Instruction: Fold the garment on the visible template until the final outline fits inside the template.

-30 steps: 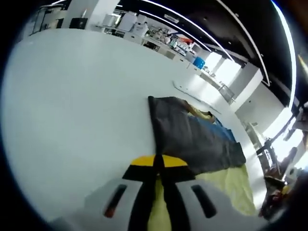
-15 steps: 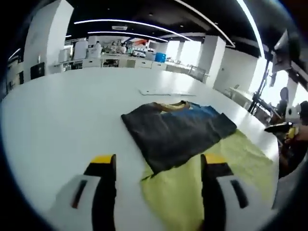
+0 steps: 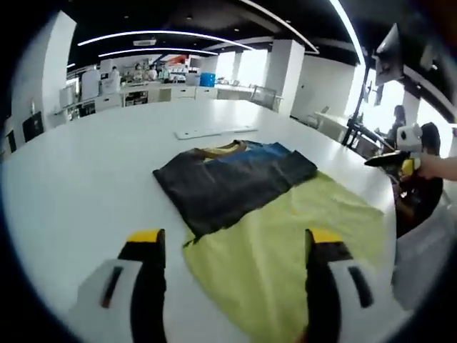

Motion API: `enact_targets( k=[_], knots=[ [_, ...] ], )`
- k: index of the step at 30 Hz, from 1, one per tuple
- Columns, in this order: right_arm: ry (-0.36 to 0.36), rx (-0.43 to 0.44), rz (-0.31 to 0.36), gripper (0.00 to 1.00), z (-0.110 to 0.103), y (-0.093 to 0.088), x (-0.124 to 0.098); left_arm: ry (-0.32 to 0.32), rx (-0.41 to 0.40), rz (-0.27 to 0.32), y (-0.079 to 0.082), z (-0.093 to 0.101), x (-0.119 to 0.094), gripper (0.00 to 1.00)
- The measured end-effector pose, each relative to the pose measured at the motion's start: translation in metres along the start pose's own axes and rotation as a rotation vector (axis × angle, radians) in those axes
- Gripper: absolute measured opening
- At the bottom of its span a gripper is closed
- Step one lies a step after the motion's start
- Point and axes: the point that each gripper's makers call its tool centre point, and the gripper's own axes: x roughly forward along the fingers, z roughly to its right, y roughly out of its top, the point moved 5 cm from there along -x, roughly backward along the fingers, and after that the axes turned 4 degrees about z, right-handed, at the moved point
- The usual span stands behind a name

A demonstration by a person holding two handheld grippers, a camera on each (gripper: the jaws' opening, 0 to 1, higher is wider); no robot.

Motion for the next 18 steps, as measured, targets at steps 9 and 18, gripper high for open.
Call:
enact_targets(
  k=[9,18],
  knots=[
    [0.008,-0.009,0.008,1.00,-0.007,0.001,0.002,-0.037,0.035,0.001,0.001,0.018,-0.022,0.73],
    [0.027,-0.019,-0.002,0.99,-0.013,-0.004,-0.001,-0.057,0.048,-0.008,-0.009,0.037,-0.045,0.71]
  ],
)
